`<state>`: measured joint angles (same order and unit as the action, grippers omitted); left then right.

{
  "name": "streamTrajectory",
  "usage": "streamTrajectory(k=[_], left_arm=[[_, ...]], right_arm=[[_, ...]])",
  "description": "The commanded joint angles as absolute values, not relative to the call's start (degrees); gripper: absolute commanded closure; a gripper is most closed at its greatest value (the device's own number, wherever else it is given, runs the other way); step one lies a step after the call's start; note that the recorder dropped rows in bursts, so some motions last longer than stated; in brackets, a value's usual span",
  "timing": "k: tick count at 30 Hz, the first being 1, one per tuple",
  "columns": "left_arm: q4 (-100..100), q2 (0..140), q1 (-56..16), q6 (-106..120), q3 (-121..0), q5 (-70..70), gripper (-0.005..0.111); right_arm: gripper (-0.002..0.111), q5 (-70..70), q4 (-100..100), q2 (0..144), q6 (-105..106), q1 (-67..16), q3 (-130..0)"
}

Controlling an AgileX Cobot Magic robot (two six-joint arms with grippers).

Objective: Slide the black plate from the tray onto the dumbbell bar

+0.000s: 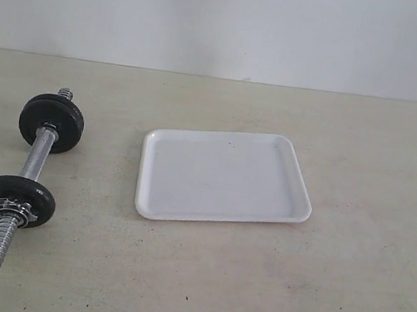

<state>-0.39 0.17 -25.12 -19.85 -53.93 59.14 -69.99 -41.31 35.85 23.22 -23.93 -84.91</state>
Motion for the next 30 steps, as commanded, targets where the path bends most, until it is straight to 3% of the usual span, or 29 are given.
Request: streamTrajectory(k=[1,12,21,30], left_arm=[[-7.54,0.00,-25.21,-13.84,-52.45,61.68,0.102],[-9.73,0.00,-25.21,-12.48,-42.28,57.37,0.102],[-28.85,0.00,-25.21,-1.70,-28.42,40.02,0.102],[-43.88,0.00,-25.21,7.79,-12.59,22.66,0.102]], right_arm=[[0.109,-69.96,-41.52,26.67,22.52,-23.97,-76.81],[0.109,-69.96,-41.41,11.11,23.63,-23.97,-62.76],[0.109,-69.55,-41.77,3.15,23.88,-23.97,-50.33],[0.109,-59.03,-41.95,1.81,23.88,-23.97,-39.94]])
